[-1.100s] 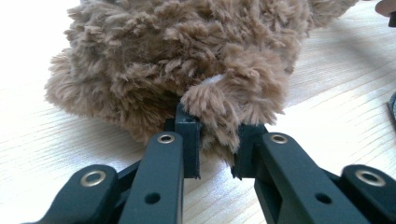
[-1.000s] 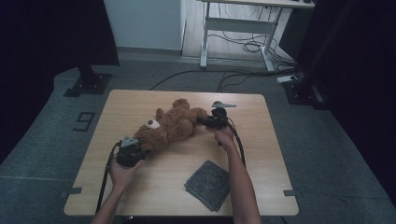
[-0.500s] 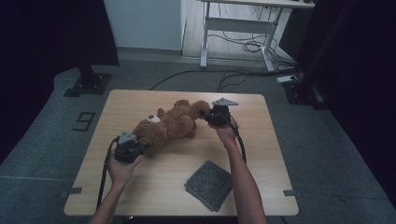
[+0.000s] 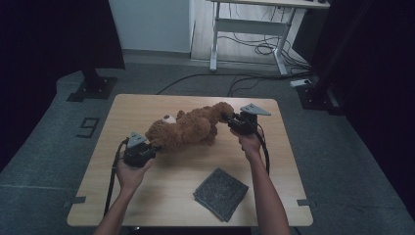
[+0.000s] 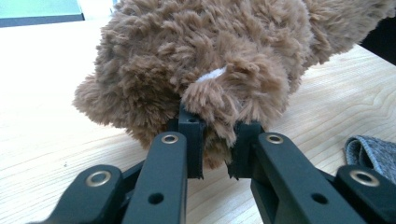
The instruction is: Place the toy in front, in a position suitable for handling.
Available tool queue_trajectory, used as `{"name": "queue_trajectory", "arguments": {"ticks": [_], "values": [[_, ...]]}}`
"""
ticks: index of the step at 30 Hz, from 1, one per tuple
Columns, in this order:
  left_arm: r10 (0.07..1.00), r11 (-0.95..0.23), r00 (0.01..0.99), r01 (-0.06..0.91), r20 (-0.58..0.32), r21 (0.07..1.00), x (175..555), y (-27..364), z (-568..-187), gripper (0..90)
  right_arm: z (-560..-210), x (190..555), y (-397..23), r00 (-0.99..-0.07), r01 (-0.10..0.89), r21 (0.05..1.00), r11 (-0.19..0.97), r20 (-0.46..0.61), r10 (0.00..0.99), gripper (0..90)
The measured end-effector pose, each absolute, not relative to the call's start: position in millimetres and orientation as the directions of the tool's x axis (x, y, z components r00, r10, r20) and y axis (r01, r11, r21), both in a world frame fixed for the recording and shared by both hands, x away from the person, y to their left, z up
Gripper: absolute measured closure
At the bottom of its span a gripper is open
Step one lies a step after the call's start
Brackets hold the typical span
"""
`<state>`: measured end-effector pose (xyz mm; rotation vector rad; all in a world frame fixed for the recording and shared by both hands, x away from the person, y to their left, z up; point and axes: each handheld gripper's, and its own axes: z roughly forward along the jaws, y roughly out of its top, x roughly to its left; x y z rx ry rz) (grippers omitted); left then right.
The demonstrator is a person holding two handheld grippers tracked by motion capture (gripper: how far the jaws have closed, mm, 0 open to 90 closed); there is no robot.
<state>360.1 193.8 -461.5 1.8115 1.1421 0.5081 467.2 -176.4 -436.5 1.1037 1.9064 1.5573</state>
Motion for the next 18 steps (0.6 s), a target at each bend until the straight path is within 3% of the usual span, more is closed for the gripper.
{"name": "queue_trajectory", "arguments": {"ticks": [18], "values": [[0.841,-0.206,0.532,0.483,-0.098,0.851,371,175,-461,78.9,-428,418,-213,-0.587,0.239,0.971,0.018,0.130,0.799,72.7]]}}
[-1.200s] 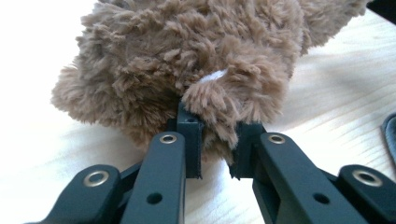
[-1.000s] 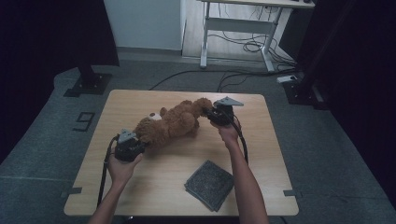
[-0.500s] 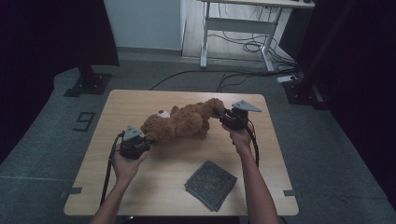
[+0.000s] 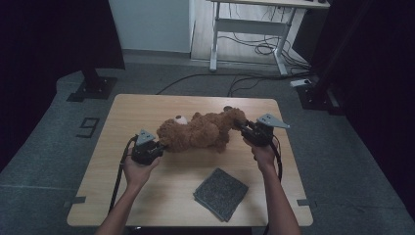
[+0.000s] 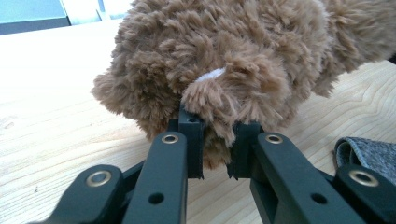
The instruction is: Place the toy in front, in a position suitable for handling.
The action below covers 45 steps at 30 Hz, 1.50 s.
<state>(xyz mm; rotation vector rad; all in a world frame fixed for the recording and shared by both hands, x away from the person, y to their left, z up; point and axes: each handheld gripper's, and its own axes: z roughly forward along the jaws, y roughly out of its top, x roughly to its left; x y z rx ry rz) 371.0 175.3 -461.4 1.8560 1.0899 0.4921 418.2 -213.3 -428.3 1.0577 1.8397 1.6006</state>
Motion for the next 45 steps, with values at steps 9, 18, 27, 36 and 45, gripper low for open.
{"name": "queue_trajectory", "arguments": {"ticks": [9,18,27,36,45], "values": [[0.844,-0.226,0.527,0.517,-0.098,0.826,383,172,-476,78.8,-446,400,-218,-0.588,0.250,0.967,0.041,0.118,0.800,72.7],[0.844,-0.245,0.523,0.572,-0.118,0.783,387,176,-498,71.4,-471,394,-220,-0.591,0.277,0.959,0.056,0.125,0.797,72.3],[0.848,-0.264,0.523,0.552,-0.083,0.791,364,191,-481,33.4,-477,390,-222,-0.576,0.308,0.950,0.060,0.136,0.806,70.9],[0.761,-0.302,0.632,0.542,-0.144,0.784,327,173,-480,28.1,-480,389,-224,-0.570,0.316,0.947,0.053,0.145,0.809,70.4],[0.698,-0.404,0.709,0.509,-0.105,0.760,306,119,-493,24.4,-484,389,-225,-0.564,0.325,0.945,0.039,0.161,0.810,69.8]]}}
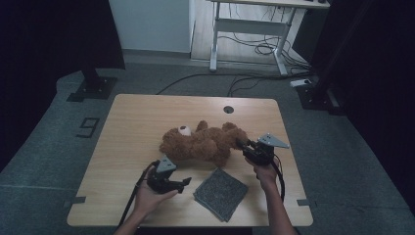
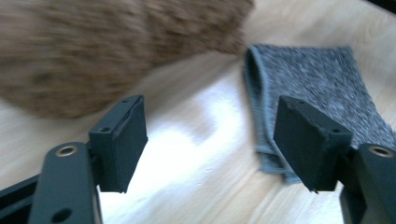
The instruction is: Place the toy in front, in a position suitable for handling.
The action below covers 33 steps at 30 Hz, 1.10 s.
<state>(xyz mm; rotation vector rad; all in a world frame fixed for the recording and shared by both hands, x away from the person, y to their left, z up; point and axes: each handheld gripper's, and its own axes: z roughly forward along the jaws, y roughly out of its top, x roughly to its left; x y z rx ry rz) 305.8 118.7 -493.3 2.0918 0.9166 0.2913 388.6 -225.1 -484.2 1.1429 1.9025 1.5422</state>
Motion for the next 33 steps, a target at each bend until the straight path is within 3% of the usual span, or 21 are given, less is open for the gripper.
{"name": "queue_trajectory", "arguments": {"ticks": [9,20,30,33], "values": [[0.603,-0.476,0.788,0.481,-0.126,0.736,296,52,-512,20.7,-487,389,-226,-0.561,0.339,0.940,0.029,0.178,0.808,69.4],[0.514,-0.552,0.848,0.440,-0.127,0.709,284,1,-525,18.6,-489,390,-227,-0.560,0.349,0.937,0.029,0.184,0.808,69.2],[0.534,-0.579,0.839,0.451,-0.103,0.679,286,-11,-542,15.1,-491,388,-228,-0.560,0.351,0.936,0.025,0.189,0.806,69.0],[0.544,-0.598,0.838,0.409,-0.026,0.689,279,-14,-547,15.9,-491,388,-228,-0.560,0.351,0.936,0.024,0.189,0.807,68.9]]}}
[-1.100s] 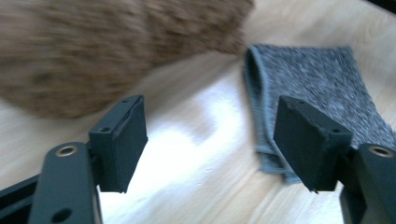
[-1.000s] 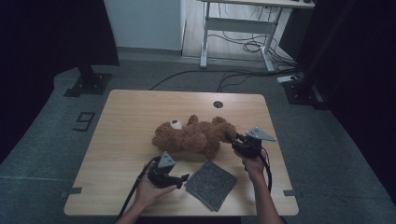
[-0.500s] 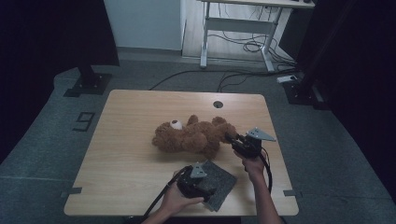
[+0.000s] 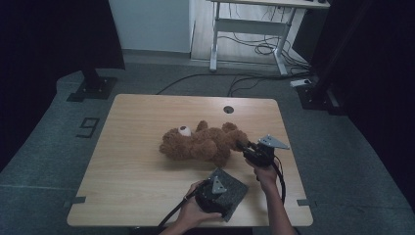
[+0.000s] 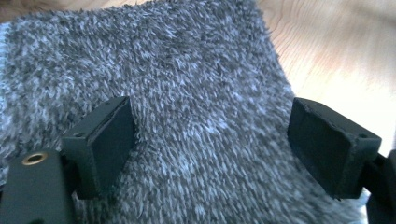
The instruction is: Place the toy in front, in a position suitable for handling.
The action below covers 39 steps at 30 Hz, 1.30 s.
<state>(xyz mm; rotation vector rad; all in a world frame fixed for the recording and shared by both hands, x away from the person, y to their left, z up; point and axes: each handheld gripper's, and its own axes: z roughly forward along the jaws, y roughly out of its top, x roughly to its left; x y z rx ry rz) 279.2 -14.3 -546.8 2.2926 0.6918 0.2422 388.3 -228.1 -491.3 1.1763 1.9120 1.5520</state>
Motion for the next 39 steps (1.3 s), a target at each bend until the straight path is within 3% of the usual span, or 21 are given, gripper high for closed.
{"name": "queue_trajectory", "arguments": {"ticks": [7,14,18,25,39], "values": [[0.563,-0.597,0.826,0.411,-0.005,0.689,275,-15,-547,22.4,-491,388,-228,-0.558,0.350,0.936,0.025,0.187,0.808,68.9],[0.560,-0.579,0.828,0.401,-0.011,0.710,280,3,-544,59.6,-491,388,-227,-0.554,0.350,0.936,0.024,0.187,0.811,68.9],[0.561,-0.570,0.828,0.400,-0.016,0.718,282,8,-545,70.2,-491,388,-227,-0.556,0.349,0.937,0.027,0.183,0.811,68.8],[0.577,-0.531,0.816,0.404,-0.032,0.745,283,30,-538,74.4,-490,384,-228,-0.561,0.345,0.938,0.037,0.175,0.809,68.4],[0.666,-0.304,0.733,0.434,-0.136,0.848,284,130,-497,74.6,-493,376,-227,-0.561,0.334,0.942,0.039,0.165,0.811,67.9]]}}
